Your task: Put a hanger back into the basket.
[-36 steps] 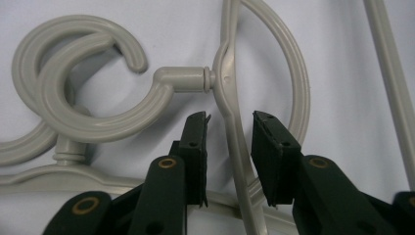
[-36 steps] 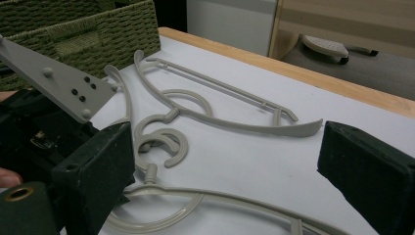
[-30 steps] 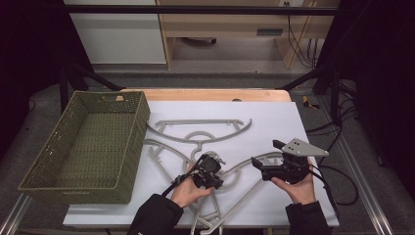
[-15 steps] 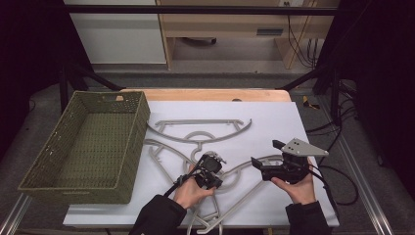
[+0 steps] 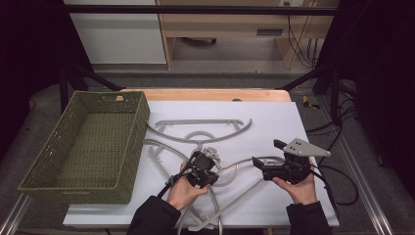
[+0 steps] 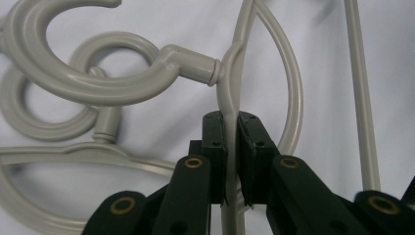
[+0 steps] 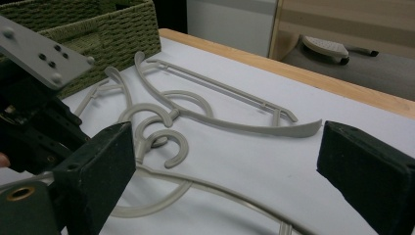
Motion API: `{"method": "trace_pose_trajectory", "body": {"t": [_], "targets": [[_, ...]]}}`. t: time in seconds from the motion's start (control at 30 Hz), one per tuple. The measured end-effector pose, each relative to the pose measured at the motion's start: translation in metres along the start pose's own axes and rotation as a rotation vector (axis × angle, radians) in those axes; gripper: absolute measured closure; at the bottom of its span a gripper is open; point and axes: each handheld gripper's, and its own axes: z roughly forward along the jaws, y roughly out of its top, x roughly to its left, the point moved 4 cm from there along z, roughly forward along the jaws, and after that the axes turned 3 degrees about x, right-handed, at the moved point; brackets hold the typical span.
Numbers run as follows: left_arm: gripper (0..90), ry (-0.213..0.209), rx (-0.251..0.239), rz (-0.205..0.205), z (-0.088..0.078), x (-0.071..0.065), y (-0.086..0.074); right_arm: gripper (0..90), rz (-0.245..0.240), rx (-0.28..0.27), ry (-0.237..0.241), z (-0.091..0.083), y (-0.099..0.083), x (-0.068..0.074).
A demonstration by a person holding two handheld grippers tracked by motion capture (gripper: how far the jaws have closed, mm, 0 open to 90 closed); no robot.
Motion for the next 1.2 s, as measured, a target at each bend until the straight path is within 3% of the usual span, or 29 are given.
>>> {"method": "trace_pose_trajectory", "body": {"t": [0.13, 0.47, 0.97, 1.2], "targets": [[82.8, -0.012, -0.042, -0.005, -0.014, 0.002, 0.000, 7.7, 0.001, -0.005, 0.000, -0.002, 0.001, -0.001], [82.8, 0.053, -0.106, 0.002, -0.046, 0.014, 0.006, 7.3, 0.011, -0.036, -0.001, -0.010, 0.004, -0.003], [82.8, 0.134, -0.206, -0.004, -0.123, 0.040, 0.019, 7.3, 0.023, -0.047, 0.001, -0.014, 0.005, -0.005], [82.7, 0.172, -0.229, -0.016, -0.146, 0.052, 0.020, 7.3, 0.015, -0.044, 0.002, -0.013, 0.004, -0.004]]}}
